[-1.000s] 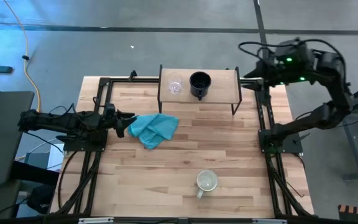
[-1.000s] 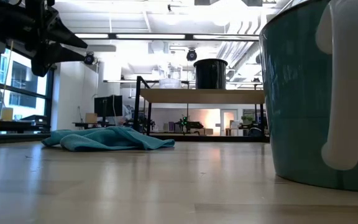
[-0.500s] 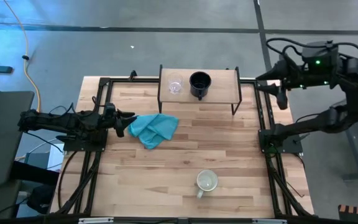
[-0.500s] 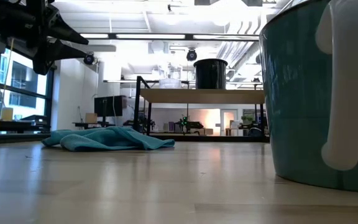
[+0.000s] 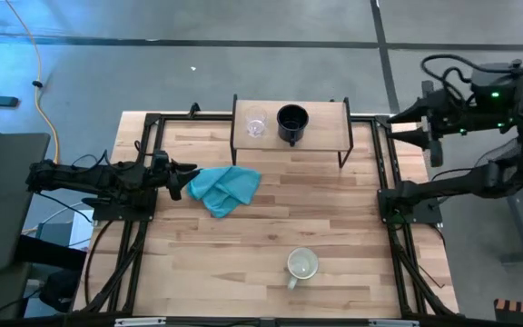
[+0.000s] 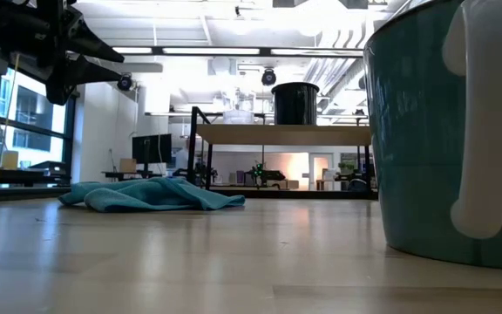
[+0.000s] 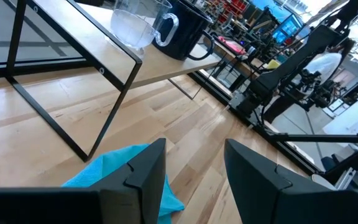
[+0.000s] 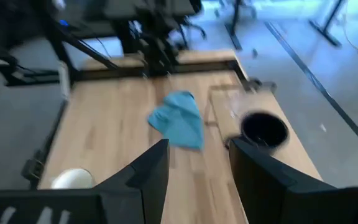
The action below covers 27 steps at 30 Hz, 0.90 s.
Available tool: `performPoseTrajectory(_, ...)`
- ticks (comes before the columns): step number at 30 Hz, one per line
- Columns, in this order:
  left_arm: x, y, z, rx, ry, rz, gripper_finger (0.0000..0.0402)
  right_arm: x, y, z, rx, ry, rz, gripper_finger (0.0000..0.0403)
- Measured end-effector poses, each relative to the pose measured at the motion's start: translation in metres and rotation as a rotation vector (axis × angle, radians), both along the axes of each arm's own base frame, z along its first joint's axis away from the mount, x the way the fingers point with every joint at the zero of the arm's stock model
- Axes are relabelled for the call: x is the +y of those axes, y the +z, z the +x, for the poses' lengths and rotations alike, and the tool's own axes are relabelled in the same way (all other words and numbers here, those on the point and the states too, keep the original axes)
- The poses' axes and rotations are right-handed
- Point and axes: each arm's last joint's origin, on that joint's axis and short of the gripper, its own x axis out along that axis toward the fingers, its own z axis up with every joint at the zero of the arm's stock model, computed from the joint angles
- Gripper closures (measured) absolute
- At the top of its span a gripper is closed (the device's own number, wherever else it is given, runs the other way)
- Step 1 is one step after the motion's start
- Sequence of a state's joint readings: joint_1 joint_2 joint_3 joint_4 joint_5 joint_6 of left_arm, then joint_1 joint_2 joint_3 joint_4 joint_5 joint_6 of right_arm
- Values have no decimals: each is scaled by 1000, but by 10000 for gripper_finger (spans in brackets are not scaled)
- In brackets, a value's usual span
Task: Stack small to large cups/mugs on shelf
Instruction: Put the light blue mug on the shelf
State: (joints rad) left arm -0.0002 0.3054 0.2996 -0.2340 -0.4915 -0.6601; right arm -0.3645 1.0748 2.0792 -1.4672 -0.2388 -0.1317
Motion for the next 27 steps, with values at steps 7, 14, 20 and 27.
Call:
performPoseTrajectory(7, 0, 0, 0, 0, 0, 0, 250, 9, 13, -17, -174, 92, -31, 242)
performPoseTrajectory(14, 0, 0, 0, 0, 15, 4, 250, 10, 12, -17, -172, 109, -16, 242)
performPoseTrajectory(20, 0, 0, 0, 0, 17, 4, 250, 7, -6, -2, -176, 189, 14, 242)
performPoseTrajectory(27, 0, 0, 0, -7, 21, -8, 250, 3, -43, 11, -243, 209, 43, 242)
